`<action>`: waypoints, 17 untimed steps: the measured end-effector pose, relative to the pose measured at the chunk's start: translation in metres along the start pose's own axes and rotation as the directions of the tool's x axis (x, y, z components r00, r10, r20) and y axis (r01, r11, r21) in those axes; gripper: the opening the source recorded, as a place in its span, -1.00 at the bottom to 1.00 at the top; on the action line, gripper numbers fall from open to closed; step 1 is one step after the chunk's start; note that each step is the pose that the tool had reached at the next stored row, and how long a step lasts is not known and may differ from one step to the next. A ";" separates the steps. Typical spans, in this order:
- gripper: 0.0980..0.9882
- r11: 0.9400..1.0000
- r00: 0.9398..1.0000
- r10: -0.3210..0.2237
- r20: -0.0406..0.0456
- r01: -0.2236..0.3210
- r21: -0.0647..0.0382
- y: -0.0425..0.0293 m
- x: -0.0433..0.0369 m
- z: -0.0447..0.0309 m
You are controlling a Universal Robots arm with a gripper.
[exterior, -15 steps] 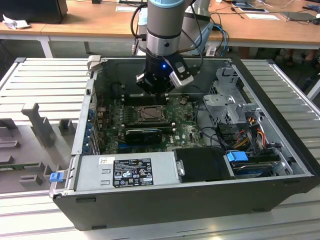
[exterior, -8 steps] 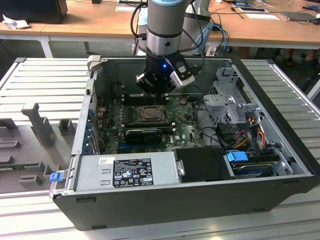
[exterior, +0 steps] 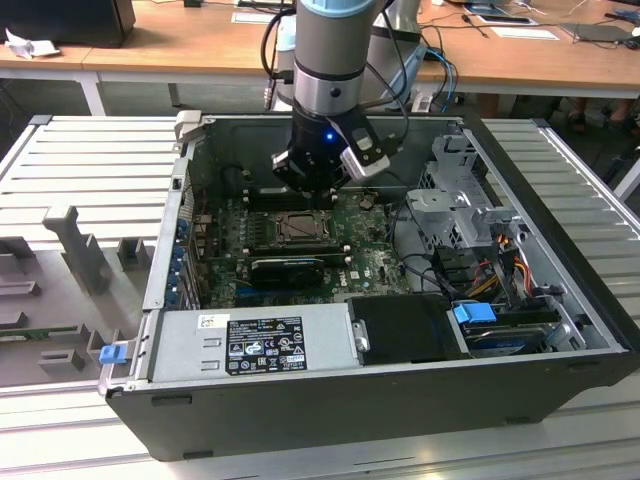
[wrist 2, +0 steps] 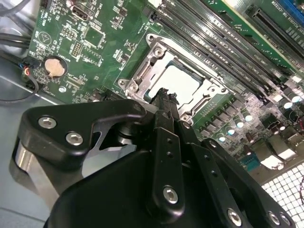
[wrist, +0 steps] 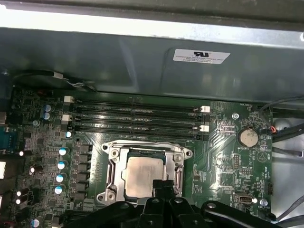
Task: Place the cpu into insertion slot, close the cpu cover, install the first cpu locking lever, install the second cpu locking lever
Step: 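Install the second cpu locking lever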
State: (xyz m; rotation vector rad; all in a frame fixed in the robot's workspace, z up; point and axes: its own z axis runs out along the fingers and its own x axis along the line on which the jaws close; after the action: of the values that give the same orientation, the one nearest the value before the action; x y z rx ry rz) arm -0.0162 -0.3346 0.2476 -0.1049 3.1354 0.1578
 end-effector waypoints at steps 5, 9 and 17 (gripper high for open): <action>-0.98 1.000 1.000 0.000 -0.003 0.000 -0.026 -0.0070 0.0005 0.0007; -0.98 0.999 1.000 0.000 -0.003 0.000 -0.036 -0.0212 0.0014 0.0009; -0.98 0.999 1.000 -0.002 -0.003 0.002 -0.038 -0.0452 0.0058 0.0011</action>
State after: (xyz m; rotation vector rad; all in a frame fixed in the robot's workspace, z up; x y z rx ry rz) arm -0.0190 -0.3797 0.2419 -0.1081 3.1357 0.2180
